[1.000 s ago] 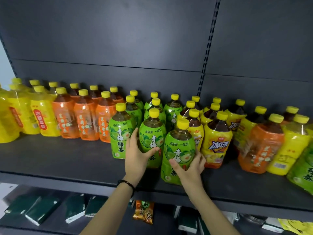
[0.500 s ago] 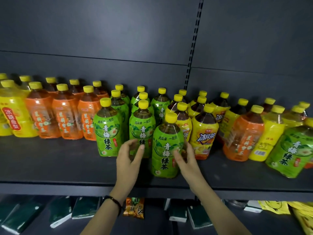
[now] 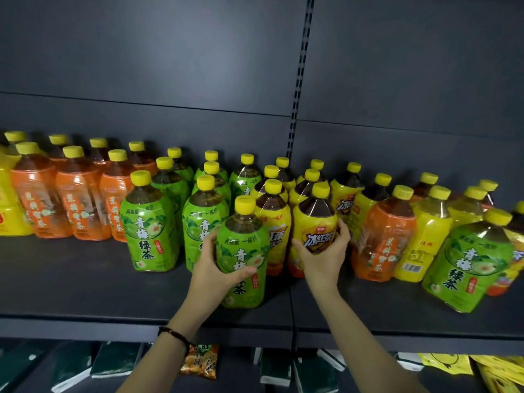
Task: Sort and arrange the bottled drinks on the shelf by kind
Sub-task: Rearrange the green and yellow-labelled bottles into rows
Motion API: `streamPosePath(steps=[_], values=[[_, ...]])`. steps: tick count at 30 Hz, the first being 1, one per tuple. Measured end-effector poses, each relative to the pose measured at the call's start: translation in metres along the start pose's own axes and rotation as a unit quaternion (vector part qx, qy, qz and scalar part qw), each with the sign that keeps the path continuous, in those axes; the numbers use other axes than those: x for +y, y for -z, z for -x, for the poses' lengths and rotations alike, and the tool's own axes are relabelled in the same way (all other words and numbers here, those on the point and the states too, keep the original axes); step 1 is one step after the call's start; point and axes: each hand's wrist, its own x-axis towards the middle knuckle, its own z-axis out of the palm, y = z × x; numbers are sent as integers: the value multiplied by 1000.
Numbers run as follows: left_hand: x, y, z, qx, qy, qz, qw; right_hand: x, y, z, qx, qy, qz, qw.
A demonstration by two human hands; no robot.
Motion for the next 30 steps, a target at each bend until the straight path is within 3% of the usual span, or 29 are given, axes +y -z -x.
streamPosePath(steps=[7, 13, 16, 21, 25, 30], values=[[0, 17, 6, 59, 10, -27, 998, 16, 30, -7, 57, 35, 46, 997], [-4, 25, 10, 73, 14, -38, 997, 16, 32, -2, 59, 43, 142, 987], [-3, 21, 11, 79, 9, -50, 996, -2, 26, 13, 103, 111, 122, 981], [-1, 20, 12, 86, 5, -63, 994, -46, -21, 27, -129, 147, 24, 980], [-1, 22, 13, 98, 11, -62, 993, -61, -61, 18, -99, 103, 53, 988], [2, 23, 12, 94, 5, -70, 993, -56, -60, 9, -100, 92, 72, 988]])
